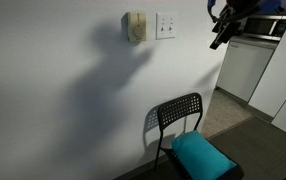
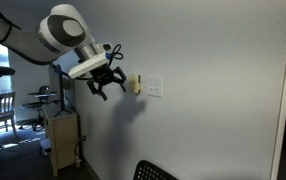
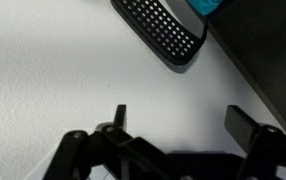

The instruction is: Turn on the light

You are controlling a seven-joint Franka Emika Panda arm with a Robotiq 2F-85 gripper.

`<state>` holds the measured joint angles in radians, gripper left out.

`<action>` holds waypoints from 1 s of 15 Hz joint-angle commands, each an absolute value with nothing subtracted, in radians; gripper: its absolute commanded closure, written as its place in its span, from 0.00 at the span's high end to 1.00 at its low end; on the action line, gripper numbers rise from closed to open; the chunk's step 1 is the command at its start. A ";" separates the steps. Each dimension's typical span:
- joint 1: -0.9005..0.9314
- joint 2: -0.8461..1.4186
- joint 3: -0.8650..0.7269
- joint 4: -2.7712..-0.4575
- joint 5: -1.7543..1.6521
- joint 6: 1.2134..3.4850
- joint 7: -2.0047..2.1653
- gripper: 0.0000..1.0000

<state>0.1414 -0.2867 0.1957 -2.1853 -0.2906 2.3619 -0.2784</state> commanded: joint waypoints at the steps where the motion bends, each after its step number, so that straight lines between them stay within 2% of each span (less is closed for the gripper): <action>1: 0.153 -0.262 0.182 -2.164 -0.295 2.358 -0.287 1.00; 8: 0.168 -0.200 0.165 -2.130 -0.265 2.414 -0.369 1.00; 15: 0.183 0.024 0.174 -1.893 -0.303 2.431 -0.712 1.00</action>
<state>0.1683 -0.1005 0.1846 -2.0293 -0.2905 2.4341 -0.5701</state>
